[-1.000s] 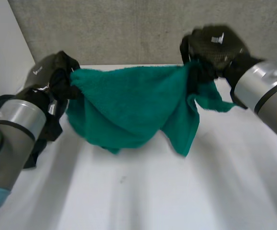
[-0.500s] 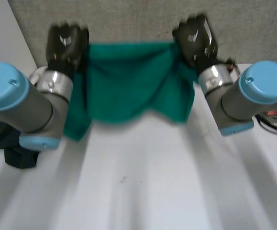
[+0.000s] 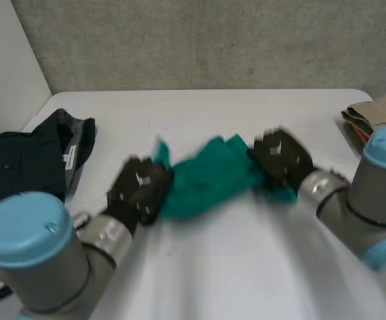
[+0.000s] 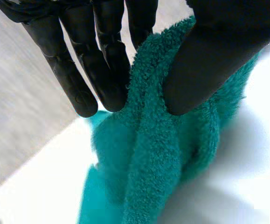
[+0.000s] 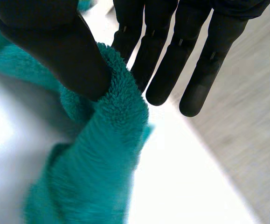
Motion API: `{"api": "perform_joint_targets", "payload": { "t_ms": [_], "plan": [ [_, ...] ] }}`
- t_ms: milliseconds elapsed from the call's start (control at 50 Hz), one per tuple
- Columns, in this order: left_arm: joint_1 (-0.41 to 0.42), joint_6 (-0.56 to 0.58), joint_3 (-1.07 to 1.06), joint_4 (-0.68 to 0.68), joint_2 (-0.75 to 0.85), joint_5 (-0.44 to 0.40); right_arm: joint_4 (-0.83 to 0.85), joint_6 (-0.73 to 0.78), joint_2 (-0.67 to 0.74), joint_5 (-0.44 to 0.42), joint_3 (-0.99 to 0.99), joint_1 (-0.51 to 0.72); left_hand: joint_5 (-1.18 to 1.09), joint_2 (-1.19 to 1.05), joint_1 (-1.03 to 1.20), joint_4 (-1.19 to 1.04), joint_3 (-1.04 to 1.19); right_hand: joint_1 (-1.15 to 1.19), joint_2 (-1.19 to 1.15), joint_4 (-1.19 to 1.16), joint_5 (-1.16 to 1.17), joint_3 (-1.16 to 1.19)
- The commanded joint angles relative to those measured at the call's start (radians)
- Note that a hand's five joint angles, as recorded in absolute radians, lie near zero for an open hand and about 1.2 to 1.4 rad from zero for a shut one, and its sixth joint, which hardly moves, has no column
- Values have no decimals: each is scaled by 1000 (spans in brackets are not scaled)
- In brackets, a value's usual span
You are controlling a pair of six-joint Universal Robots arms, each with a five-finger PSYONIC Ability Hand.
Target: Fold the laundry.
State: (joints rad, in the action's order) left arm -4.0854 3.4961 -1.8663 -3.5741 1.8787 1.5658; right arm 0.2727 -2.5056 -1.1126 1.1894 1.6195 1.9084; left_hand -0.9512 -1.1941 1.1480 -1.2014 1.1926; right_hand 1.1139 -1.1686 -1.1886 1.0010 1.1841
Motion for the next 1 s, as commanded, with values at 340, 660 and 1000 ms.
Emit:
{"api": "perform_joint_targets", "payload": {
  "t_ms": [340, 660, 1000],
  "plan": [
    [-154, -57, 249, 554, -167, -138, -325, -148, -125, -42, -49, -110, 951, 1020, -973, 1027, -1018, -857, 912, 932, -919, -927],
    [-256, 211, 757, 831, 238, -477, -412, -124, -101, -79, -81, -166, 951, 1020, -973, 1027, -1018, -910, 965, 985, -972, -980],
    [-213, 527, 917, 857, 507, -515, -424, -50, 14, -18, -177, -163, 737, 805, -759, 812, -804, -939, 994, 1014, -1001, -1010]
  ]
}}
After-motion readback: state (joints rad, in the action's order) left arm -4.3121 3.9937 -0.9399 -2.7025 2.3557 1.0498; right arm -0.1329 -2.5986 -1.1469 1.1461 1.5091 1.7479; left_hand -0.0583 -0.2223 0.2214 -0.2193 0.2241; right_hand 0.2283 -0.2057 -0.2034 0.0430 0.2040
